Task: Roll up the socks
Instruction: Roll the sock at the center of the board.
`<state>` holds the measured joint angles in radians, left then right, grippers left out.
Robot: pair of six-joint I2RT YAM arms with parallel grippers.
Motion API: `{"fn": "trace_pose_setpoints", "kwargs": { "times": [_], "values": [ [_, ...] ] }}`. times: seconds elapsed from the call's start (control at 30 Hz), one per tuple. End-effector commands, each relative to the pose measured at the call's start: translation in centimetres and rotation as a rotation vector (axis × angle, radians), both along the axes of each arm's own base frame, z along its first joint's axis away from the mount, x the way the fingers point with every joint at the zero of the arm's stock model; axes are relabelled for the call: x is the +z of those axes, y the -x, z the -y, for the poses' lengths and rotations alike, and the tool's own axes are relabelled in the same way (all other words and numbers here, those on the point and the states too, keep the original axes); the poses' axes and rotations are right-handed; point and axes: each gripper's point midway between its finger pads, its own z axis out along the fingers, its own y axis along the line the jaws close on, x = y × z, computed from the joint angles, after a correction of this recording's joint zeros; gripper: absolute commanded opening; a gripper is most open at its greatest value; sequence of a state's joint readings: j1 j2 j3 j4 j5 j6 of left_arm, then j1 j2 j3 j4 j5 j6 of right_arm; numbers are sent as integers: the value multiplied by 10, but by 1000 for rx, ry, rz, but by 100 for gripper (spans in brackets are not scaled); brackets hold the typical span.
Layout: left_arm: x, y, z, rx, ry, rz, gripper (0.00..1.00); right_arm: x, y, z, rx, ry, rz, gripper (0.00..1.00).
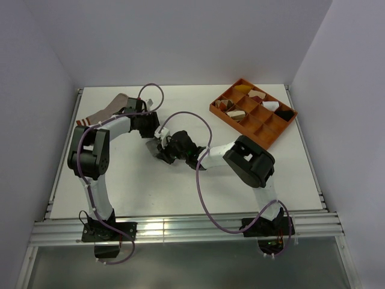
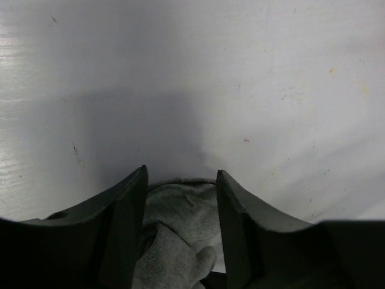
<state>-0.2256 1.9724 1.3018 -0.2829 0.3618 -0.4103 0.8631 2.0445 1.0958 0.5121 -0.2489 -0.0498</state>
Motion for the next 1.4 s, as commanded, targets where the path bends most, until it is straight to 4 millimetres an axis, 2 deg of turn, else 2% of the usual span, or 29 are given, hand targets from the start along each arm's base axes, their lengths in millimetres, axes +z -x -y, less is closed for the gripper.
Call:
{"fn": "trace_pose_setpoints", "kwargs": {
  "times": [0.0, 0.1, 0.27, 0.33, 0.43, 0.57, 0.83, 1.03, 1.37],
  "values": [
    [-9, 2, 0, -76, -25, 9, 50, 2, 5, 3, 19, 19, -22, 0],
    [-18, 6, 2, -83, -50, -8, 41, 3, 4, 3, 21, 16, -19, 0],
    [-24, 11, 10, -101, -39, -22, 8, 10, -3, 5, 10, 20, 14, 0],
    [-25, 13, 12, -108, -35, -25, 1, 17, -7, 6, -1, 23, 37, 0],
    [-28, 16, 15, -121, -51, -33, 0, 21, -12, 9, -10, 44, 72, 0],
    [-31, 21, 22, -141, -51, -48, 1, 38, -22, 13, -47, 69, 160, 0],
    [-26, 23, 28, -150, -28, -51, 0, 59, -30, 6, -85, 97, 277, 0],
    [-28, 28, 33, -164, -6, -66, 0, 48, -24, -2, -97, 162, 333, 0],
    [-36, 50, 47, -183, 28, -107, 0, 61, -27, -3, -229, 143, 395, 0]
  ]
}}
